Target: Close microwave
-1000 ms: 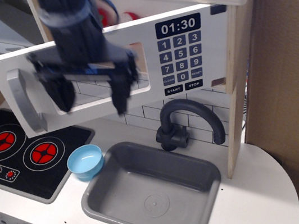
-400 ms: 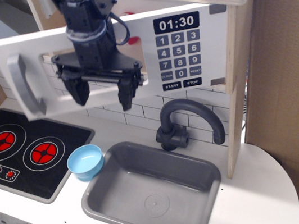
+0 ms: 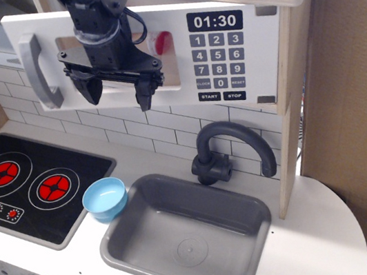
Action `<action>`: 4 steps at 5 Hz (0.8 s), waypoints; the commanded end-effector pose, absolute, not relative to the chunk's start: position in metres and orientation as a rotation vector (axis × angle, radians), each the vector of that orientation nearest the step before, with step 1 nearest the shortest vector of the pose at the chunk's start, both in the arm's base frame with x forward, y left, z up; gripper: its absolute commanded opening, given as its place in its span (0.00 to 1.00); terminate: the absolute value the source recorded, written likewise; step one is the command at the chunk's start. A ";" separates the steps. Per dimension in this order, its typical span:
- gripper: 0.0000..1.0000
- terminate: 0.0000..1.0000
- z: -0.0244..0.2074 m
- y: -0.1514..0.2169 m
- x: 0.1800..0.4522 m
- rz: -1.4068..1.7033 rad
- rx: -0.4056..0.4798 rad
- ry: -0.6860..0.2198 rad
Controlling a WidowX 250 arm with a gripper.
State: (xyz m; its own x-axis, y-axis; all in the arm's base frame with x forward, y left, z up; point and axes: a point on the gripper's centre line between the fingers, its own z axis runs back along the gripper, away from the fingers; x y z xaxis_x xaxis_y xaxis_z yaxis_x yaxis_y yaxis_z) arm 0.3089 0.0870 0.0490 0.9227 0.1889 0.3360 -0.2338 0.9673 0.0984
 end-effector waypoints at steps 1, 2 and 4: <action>1.00 0.00 0.064 0.101 0.334 0.283 0.162 -0.568; 1.00 0.00 0.065 0.106 0.346 0.275 0.171 -0.622; 1.00 0.00 0.067 0.113 0.361 0.264 0.185 -0.684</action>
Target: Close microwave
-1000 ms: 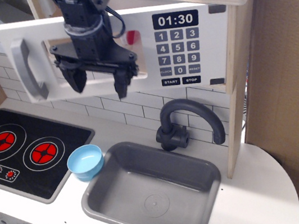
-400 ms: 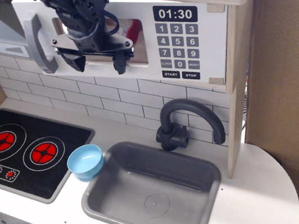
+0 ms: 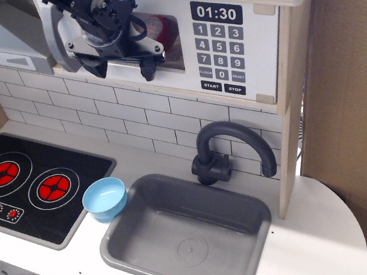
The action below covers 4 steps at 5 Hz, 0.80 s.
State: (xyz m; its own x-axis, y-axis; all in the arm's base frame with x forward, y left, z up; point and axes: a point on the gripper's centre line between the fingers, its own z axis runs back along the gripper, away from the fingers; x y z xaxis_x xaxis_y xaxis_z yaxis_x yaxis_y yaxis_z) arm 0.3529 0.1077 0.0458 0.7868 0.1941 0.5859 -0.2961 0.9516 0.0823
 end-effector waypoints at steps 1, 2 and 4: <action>1.00 0.00 0.066 0.113 0.362 0.260 0.183 -0.679; 1.00 0.00 0.070 0.105 0.344 0.272 0.181 -0.576; 1.00 0.00 0.065 0.093 0.309 0.298 0.076 -0.307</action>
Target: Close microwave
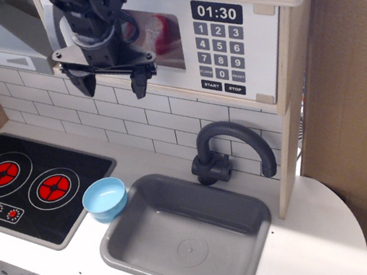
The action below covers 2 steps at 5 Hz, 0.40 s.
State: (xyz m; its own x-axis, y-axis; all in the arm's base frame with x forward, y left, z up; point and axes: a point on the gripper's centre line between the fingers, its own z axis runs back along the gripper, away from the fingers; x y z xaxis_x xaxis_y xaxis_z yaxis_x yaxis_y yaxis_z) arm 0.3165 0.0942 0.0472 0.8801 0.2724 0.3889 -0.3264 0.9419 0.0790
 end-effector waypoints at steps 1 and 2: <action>1.00 0.00 0.065 0.093 0.309 0.298 0.076 -0.307; 1.00 1.00 0.065 0.093 0.309 0.298 0.076 -0.307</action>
